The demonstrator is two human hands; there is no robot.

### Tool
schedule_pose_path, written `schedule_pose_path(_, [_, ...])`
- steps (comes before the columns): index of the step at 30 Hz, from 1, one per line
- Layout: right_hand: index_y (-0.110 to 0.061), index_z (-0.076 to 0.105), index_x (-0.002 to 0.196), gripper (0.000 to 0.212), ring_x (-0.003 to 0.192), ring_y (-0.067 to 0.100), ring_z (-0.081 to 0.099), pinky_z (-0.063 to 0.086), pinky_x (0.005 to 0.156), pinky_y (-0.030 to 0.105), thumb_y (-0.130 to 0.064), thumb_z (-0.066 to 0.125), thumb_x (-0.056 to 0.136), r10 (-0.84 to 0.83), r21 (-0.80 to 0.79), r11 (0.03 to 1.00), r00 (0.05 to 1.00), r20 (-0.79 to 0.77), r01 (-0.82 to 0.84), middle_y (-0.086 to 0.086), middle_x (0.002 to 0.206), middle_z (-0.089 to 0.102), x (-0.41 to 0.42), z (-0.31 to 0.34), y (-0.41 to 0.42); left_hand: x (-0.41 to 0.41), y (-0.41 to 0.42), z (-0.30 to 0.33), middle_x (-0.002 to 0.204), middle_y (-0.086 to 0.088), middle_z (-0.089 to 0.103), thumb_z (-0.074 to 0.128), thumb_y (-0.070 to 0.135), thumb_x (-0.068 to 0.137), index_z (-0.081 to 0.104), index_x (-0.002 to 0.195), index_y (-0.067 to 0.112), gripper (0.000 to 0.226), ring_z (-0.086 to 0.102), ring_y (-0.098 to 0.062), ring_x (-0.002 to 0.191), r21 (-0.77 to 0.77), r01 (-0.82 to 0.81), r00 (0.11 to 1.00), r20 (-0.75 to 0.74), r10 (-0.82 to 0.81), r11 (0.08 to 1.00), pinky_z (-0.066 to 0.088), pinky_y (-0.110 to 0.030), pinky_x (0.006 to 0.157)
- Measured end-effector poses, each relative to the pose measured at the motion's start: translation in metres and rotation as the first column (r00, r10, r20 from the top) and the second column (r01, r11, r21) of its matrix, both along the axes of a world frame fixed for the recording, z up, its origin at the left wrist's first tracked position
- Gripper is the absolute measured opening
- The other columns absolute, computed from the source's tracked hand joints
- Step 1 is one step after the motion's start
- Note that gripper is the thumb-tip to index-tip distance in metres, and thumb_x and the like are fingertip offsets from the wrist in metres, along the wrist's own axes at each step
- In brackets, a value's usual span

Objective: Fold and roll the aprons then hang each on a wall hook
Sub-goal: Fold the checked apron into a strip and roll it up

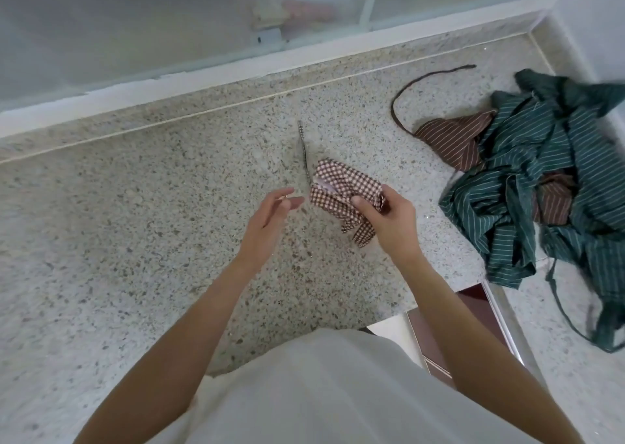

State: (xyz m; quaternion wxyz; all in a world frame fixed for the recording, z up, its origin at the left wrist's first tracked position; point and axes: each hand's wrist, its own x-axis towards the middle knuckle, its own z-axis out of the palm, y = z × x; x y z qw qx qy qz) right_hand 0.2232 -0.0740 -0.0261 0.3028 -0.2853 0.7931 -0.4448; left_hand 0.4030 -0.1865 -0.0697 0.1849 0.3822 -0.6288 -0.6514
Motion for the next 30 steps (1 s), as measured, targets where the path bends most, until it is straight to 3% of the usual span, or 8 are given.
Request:
schedule_pose_path(3, [-0.006, 0.067, 0.091, 0.021, 0.084, 0.021, 0.069, 0.056, 0.076, 0.038, -0.026, 0.068, 0.085, -0.197, -0.007, 0.975, 0.872, 0.448, 0.223, 0.005, 0.088, 0.073, -0.003, 0.017, -0.002, -0.011, 0.009, 0.010, 0.130, 0.021, 0.052, 0.049, 0.021, 0.096, 0.039, 0.134, 0.028, 0.040, 0.044, -0.001, 0.125, 0.003, 0.178, 0.982, 0.057, -0.178, 0.984, 0.033, -0.029, 0.107])
schedule_pose_path(5, [-0.006, 0.068, 0.091, 0.017, 0.079, 0.015, 0.070, 0.054, 0.071, 0.029, -0.022, 0.066, 0.086, -0.216, -0.001, 0.965, 0.795, 0.566, 0.263, 0.002, 0.084, 0.074, -0.003, 0.023, -0.001, -0.022, 0.021, 0.015, 0.133, 0.018, 0.049, 0.052, 0.023, 0.094, 0.037, 0.136, 0.029, 0.044, 0.041, -0.001, 0.128, 0.010, 0.276, 0.959, 0.060, -0.276, 0.961, 0.028, -0.027, 0.109])
schedule_pose_path(9, [-0.004, 0.068, 0.086, 0.016, 0.069, 0.015, 0.069, 0.052, 0.059, 0.024, -0.020, 0.065, 0.087, -0.245, 0.019, 0.955, 0.753, 0.611, 0.295, 0.005, 0.079, 0.073, 0.001, 0.027, 0.011, -0.035, 0.045, 0.028, 0.119, 0.006, 0.057, 0.055, 0.022, 0.092, 0.047, 0.125, 0.022, 0.033, 0.052, -0.006, 0.114, 0.066, 0.239, 0.969, 0.047, -0.242, 0.969, 0.036, -0.025, 0.102])
schedule_pose_path(13, [-0.008, 0.067, 0.081, 0.015, 0.069, 0.014, 0.067, 0.052, 0.063, 0.023, -0.022, 0.066, 0.087, -0.272, 0.037, 0.951, 0.769, 0.578, 0.308, 0.004, 0.080, 0.072, 0.003, 0.027, 0.025, -0.034, 0.058, 0.030, 0.101, 0.004, 0.062, 0.057, 0.011, 0.091, 0.062, 0.109, 0.006, 0.020, 0.055, 0.013, 0.082, 0.002, 0.248, 0.968, 0.039, -0.248, 0.969, 0.040, -0.005, 0.080])
schedule_pose_path(22, [-0.010, 0.068, 0.089, 0.012, 0.089, 0.018, 0.068, 0.052, 0.084, 0.029, -0.021, 0.066, 0.087, -0.319, -0.044, 0.910, 0.763, 0.562, 0.413, 0.007, 0.097, 0.072, 0.009, 0.021, 0.047, -0.007, 0.043, 0.020, 0.080, 0.010, 0.070, 0.067, 0.024, 0.084, 0.069, 0.084, 0.037, 0.013, 0.063, -0.015, 0.076, -0.105, 0.169, 0.978, 0.138, -0.154, 0.980, 0.049, -0.036, 0.075])
schedule_pose_path(24, [-0.010, 0.067, 0.087, 0.012, 0.086, 0.019, 0.068, 0.054, 0.079, 0.030, -0.023, 0.066, 0.087, -0.364, -0.076, 0.892, 0.806, 0.467, 0.446, 0.006, 0.094, 0.072, 0.010, 0.018, 0.049, 0.003, 0.035, 0.020, 0.083, 0.007, 0.071, 0.067, 0.025, 0.084, 0.070, 0.088, 0.033, 0.009, 0.065, -0.016, 0.078, -0.149, 0.164, 0.973, 0.185, -0.135, 0.975, 0.048, -0.035, 0.075])
schedule_pose_path(27, [-0.008, 0.059, 0.080, 0.029, 0.064, 0.022, 0.060, 0.046, 0.060, 0.037, -0.036, 0.065, 0.086, -0.374, -0.007, 0.927, 0.923, -0.093, 0.375, 0.006, 0.074, 0.067, 0.004, 0.008, 0.052, 0.019, 0.020, 0.029, 0.090, 0.009, 0.070, 0.065, 0.027, 0.085, 0.072, 0.098, 0.024, 0.015, 0.062, -0.003, 0.082, -0.369, 0.253, 0.947, 0.285, -0.150, 0.895, 0.046, -0.019, 0.075])
schedule_pose_path(30, [-0.011, 0.050, 0.076, 0.032, 0.049, 0.019, 0.046, 0.037, 0.049, 0.030, -0.039, 0.061, 0.088, -0.082, 0.144, 0.967, 0.793, -0.604, 0.210, 0.003, 0.060, 0.055, -0.002, 0.006, 0.054, 0.026, 0.004, 0.050, 0.090, 0.007, 0.070, 0.064, 0.029, 0.086, 0.072, 0.101, 0.024, 0.018, 0.061, -0.007, 0.080, -0.598, 0.349, 0.927, 0.333, -0.173, 0.721, 0.046, -0.022, 0.075])
